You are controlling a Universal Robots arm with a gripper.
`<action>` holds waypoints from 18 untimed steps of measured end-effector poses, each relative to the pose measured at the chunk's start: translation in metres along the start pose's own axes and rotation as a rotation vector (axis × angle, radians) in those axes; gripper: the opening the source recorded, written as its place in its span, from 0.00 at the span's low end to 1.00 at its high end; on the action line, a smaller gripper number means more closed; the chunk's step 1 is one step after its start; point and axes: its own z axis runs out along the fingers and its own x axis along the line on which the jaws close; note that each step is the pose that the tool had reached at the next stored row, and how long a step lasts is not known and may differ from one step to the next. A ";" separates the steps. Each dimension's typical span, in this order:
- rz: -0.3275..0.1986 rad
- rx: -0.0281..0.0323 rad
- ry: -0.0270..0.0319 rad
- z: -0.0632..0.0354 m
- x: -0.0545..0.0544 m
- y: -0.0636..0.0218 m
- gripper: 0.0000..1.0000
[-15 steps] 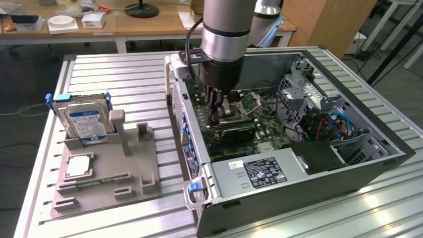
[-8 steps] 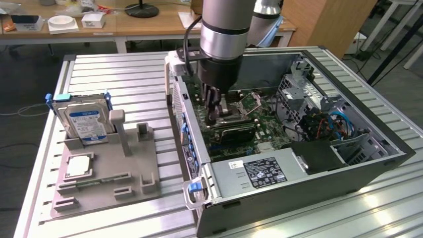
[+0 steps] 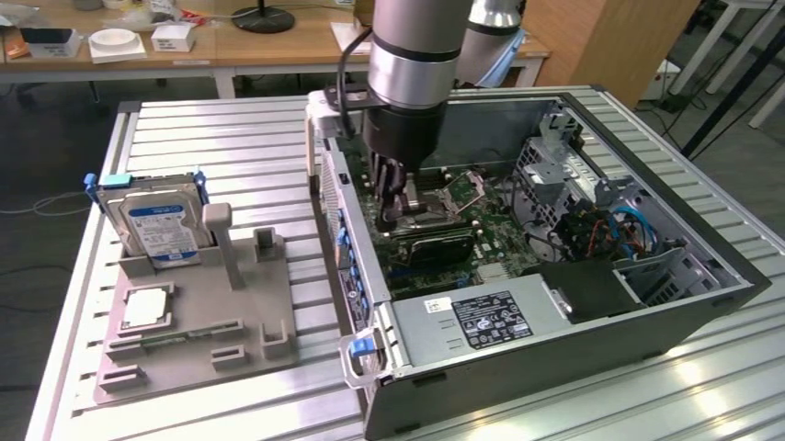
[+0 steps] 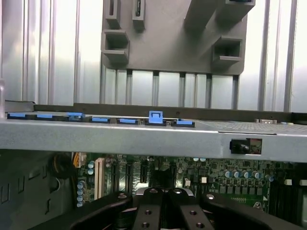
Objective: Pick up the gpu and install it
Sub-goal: 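Press down on the gpu until it lock into place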
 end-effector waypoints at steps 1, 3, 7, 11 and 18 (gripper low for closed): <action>0.000 -0.0003 -0.0006 0.0000 0.000 0.0006 0.11; 0.000 -0.0004 -0.0018 -0.0001 -0.001 0.0020 0.11; 0.000 -0.0004 -0.0053 -0.0002 -0.003 0.0042 0.11; 0.000 -0.0004 -0.0074 -0.0002 -0.006 0.0079 0.11; 0.001 -0.0004 -0.0079 -0.0001 -0.007 0.0098 0.11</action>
